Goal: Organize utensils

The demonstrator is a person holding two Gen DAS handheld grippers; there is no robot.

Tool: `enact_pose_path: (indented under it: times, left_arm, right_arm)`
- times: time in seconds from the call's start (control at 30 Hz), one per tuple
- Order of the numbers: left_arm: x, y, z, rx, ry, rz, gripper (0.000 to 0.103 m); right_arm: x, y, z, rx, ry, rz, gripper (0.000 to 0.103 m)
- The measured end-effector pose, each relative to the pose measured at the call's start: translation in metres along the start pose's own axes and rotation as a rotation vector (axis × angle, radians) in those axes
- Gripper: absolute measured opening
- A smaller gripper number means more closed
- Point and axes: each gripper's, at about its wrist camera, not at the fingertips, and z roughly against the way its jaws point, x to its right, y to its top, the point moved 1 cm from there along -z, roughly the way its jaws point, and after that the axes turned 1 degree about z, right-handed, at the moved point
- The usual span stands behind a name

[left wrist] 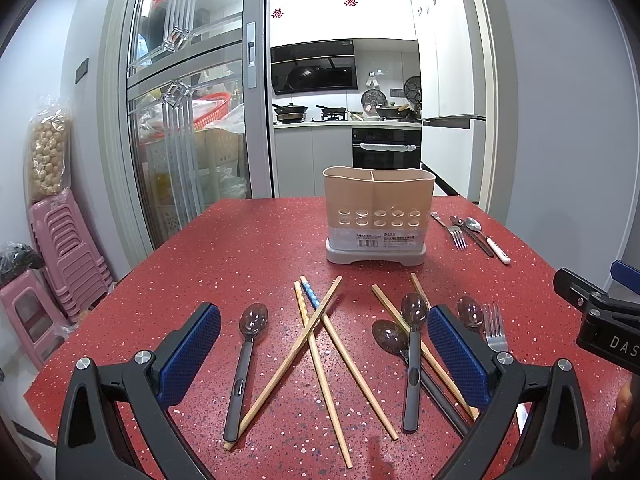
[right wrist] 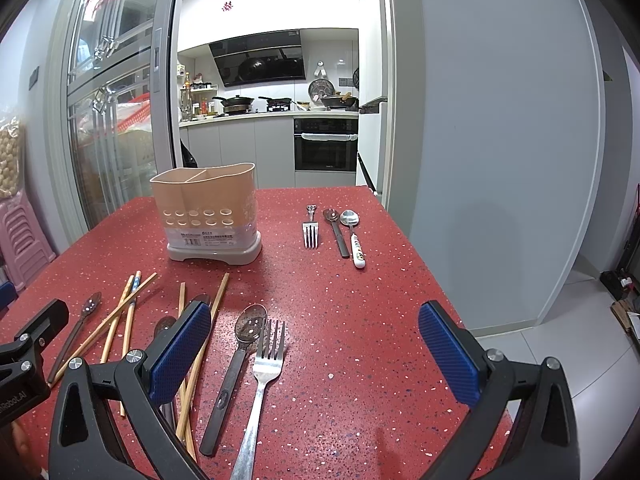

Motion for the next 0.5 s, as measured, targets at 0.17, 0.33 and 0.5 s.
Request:
enact_pose_path:
  times: [0.17, 0.33, 0.5]
  left_arm:
    - [-0.0003, 0.0001, 0.0003, -0.001, -0.001, 0.000, 0.103]
    - [0.0001, -0.0001, 0.0000, 0.000, -0.001, -0.001, 0.103]
    - [0.0002, 0.0001, 0.0000, 0.000, 0.000, -0.002, 0.103]
  right_arm:
    - [0.0000, -0.0005, 0.0008, 0.000, 0.001, 0.000, 0.103]
    - [0.0000, -0.0006, 0.0009, 0.000, 0.000, -0.001, 0.103]
    - [0.0002, -0.0005, 0.0007, 0.000, 0.001, 0.000, 0.103]
